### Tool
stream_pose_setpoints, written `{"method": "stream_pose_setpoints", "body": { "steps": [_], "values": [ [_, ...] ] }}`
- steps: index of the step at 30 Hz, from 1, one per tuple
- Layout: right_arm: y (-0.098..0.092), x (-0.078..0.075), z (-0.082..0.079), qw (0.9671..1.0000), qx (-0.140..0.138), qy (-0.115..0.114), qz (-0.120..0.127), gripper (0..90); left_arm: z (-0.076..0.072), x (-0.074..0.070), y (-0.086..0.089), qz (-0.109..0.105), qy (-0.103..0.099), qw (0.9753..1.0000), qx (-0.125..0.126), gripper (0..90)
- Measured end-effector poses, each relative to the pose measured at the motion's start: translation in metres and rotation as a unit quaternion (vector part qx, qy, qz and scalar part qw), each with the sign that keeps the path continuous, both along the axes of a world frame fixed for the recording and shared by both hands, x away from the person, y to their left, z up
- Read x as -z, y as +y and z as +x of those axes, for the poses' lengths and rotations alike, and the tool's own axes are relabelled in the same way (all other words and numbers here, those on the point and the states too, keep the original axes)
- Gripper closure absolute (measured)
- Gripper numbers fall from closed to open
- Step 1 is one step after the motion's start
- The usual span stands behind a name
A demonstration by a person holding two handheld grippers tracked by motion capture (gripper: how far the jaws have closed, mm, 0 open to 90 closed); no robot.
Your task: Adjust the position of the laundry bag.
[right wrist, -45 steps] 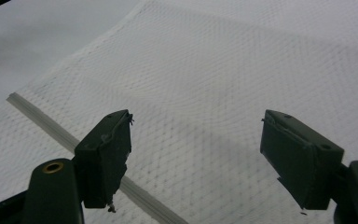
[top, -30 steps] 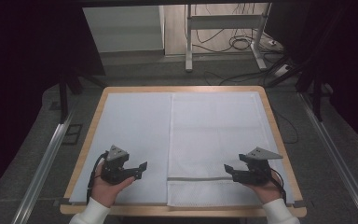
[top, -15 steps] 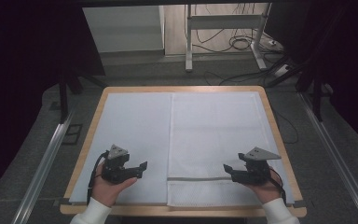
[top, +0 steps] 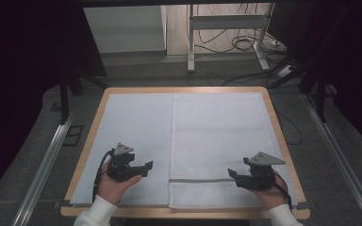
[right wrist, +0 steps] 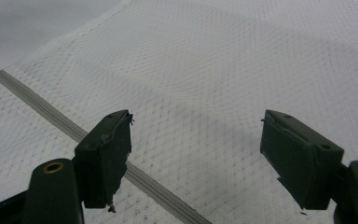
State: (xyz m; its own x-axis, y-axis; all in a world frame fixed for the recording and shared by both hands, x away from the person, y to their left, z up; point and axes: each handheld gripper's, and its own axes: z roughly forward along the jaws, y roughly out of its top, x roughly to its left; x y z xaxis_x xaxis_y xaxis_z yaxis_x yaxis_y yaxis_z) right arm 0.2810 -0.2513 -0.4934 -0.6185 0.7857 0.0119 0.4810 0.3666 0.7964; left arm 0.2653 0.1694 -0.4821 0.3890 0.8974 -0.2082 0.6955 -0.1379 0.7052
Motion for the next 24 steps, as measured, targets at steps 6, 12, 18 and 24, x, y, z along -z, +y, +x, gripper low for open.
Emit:
{"method": "stream_pose_setpoints", "body": {
  "steps": [6,12,18,24],
  "values": [
    [0.000,0.001,0.001,0.9999,-0.010,0.005,-0.001,23.3,0.003,0.001,-0.009,-0.005,0.005,1.0000,0.001,21.2],
    [0.001,0.002,0.001,0.9999,-0.009,0.003,-0.006,23.3,0.004,0.004,-0.022,-0.003,0.013,0.9998,0.015,21.5],
    [0.000,0.002,0.002,1.0000,-0.002,0.001,-0.009,23.3,0.008,0.010,-0.037,-0.009,0.029,0.9992,0.025,21.7],
    [0.001,0.002,0.002,0.9999,-0.002,0.000,-0.010,23.3,0.010,0.012,-0.046,0.005,0.027,0.9992,0.028,22.5]
  ]
}}
